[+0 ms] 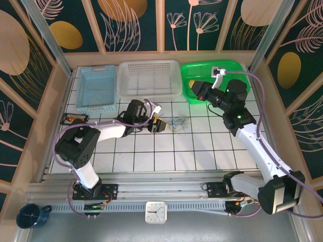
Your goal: Untangle the cables
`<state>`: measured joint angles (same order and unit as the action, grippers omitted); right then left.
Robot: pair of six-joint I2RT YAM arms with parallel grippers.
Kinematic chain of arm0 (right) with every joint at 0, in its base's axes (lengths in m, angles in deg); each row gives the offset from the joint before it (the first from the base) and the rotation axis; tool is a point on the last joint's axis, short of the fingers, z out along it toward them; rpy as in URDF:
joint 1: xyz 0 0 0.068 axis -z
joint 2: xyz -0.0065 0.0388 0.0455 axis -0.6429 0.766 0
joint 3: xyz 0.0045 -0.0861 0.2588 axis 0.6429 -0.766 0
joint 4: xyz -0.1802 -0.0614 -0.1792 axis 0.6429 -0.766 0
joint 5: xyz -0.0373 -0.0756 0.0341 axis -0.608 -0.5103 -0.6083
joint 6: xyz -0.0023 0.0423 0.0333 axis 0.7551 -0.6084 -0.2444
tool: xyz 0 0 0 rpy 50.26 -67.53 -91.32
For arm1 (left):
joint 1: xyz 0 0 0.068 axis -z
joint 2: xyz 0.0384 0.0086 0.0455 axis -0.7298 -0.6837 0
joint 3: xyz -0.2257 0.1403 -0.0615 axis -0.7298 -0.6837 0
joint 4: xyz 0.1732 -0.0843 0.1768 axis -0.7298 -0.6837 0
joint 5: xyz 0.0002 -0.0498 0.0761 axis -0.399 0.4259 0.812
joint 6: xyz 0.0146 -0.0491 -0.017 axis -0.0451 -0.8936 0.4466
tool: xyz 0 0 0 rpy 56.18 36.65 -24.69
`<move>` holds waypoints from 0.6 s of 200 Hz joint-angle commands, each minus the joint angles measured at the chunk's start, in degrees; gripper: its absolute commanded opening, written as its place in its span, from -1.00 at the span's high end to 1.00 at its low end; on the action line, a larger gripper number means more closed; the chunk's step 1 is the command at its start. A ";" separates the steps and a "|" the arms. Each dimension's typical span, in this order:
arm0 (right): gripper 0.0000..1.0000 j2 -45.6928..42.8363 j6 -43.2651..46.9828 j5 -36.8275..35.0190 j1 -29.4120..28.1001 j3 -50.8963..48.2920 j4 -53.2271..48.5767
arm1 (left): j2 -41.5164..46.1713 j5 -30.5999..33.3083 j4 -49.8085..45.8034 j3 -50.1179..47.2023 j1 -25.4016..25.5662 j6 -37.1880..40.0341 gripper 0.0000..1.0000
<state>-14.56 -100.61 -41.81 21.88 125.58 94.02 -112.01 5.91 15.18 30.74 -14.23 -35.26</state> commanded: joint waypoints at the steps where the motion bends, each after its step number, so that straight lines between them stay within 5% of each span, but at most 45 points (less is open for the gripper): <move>1: 1.00 0.59 1.75 -0.03 -1.17 3.34 -0.23 | 3.41 -1.42 3.17 -0.47 0.43 -1.08 -0.28; 65: 1.00 2.80 3.34 -1.73 -5.70 10.16 -3.00 | 0.90 3.72 0.37 5.50 7.10 1.84 -0.38; 120: 1.00 2.97 3.51 -3.44 -8.93 13.30 -4.13 | -1.54 13.56 7.86 5.57 8.34 0.26 -0.38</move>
<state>-11.72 -98.33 -43.78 14.31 136.36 89.98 -112.86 14.06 18.13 36.05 -5.66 -34.98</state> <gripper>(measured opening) 0.052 0.692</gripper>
